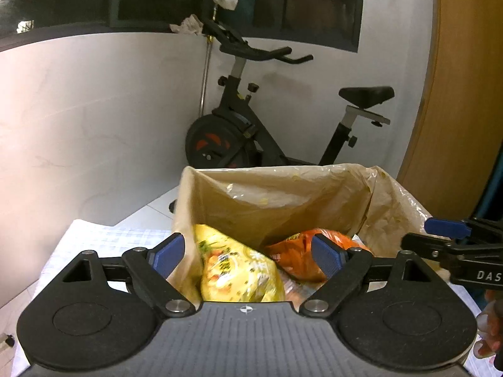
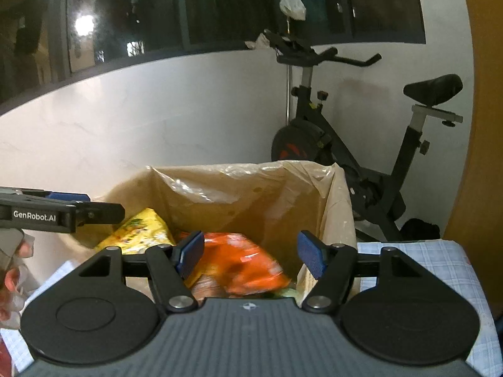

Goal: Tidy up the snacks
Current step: 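Withdraw both tools from the box back toward the snack pile, then grasp the green corn chips bag with the left gripper while the right approaches the dotted packet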

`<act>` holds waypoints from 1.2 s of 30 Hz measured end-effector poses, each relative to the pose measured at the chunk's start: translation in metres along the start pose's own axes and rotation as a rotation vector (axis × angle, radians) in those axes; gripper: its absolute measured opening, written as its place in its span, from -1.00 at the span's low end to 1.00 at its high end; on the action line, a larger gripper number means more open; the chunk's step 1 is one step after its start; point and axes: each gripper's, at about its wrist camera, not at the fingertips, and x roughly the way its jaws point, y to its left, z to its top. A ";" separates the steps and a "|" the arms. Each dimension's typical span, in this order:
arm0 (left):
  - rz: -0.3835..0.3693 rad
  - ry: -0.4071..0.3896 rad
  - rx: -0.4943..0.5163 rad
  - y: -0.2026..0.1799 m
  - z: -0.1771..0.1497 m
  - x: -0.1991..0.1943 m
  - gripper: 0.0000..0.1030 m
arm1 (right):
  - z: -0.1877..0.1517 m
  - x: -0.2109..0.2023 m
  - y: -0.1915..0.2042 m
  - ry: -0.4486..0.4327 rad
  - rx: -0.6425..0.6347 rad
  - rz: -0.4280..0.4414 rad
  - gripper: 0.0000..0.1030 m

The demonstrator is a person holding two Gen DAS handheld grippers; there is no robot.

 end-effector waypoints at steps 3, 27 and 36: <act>0.027 -0.021 -0.014 0.004 -0.006 -0.020 0.83 | -0.006 -0.017 0.002 -0.025 -0.002 0.010 0.34; 0.002 0.081 -0.126 0.015 -0.108 -0.034 0.84 | -0.100 -0.067 -0.009 0.021 0.038 -0.055 0.34; -0.020 0.174 -0.137 0.019 -0.132 -0.001 0.84 | -0.138 -0.052 -0.017 0.117 0.074 -0.067 0.34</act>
